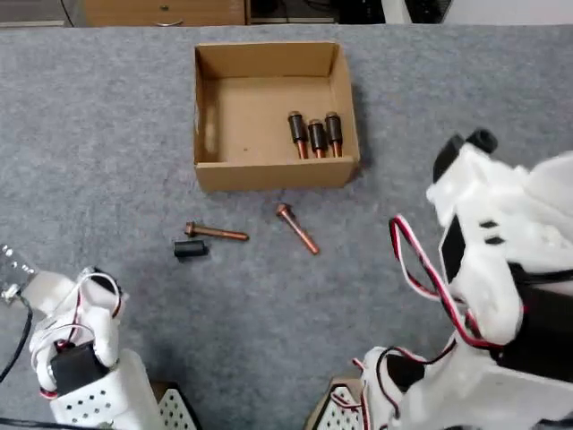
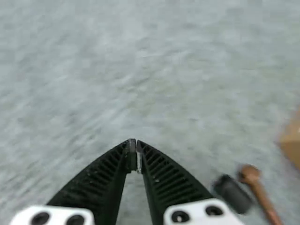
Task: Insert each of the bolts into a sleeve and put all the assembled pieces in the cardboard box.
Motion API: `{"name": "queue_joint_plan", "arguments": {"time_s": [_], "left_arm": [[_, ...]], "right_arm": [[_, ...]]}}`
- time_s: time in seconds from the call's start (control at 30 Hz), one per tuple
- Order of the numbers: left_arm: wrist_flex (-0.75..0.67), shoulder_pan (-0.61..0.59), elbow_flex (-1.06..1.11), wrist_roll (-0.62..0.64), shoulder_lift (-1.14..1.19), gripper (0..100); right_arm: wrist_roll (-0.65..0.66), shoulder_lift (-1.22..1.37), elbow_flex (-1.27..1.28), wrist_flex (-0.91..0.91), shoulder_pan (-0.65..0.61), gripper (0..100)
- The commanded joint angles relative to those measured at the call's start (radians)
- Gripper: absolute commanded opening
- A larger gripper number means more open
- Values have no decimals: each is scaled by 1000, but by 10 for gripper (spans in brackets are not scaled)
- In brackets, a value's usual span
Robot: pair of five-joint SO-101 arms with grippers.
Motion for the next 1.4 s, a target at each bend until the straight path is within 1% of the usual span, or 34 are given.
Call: {"name": "queue_joint_plan", "arguments": {"time_s": [0.0, 0.1, 0.2, 0.33, 0.43, 0.53, 0.67, 0.73, 0.83, 0.93, 1.03, 1.23, 1.37], "left_arm": [[8, 104, -120, 2, 4, 18], [23, 178, -198, 2, 5, 18], [60, 276, -273, 3, 5, 18], [100, 381, -347, 87, 7, 18], [97, 489, -402, 107, 44, 18], [57, 592, -476, 207, 173, 18], [17, 686, -608, 347, 467, 18], [14, 695, -694, 425, 621, 18], [14, 706, -821, 503, 816, 18], [12, 733, -922, 595, 960, 18], [9, 758, -959, 689, 1070, 18], [-123, 715, -934, 752, 1260, 18], [-135, 709, -950, 779, 1394, 19]], "right_arm": [[18, -31, 130, 5, 36, 2], [15, -31, 240, -21, 35, 2], [12, -33, 323, -78, 36, 2], [11, -31, 415, -167, 36, 2], [11, -31, 495, -239, 36, 2], [-37, -31, 568, -324, 36, 2], [-89, -31, 618, -387, 35, 2], [-95, -31, 628, -410, 36, 2], [-94, -30, 644, -453, 36, 2], [-94, -30, 654, -499, 36, 2], [-94, -30, 654, -522, 36, 2], [-94, -30, 654, -528, 36, 2], [-94, -30, 654, -522, 36, 2]]}}
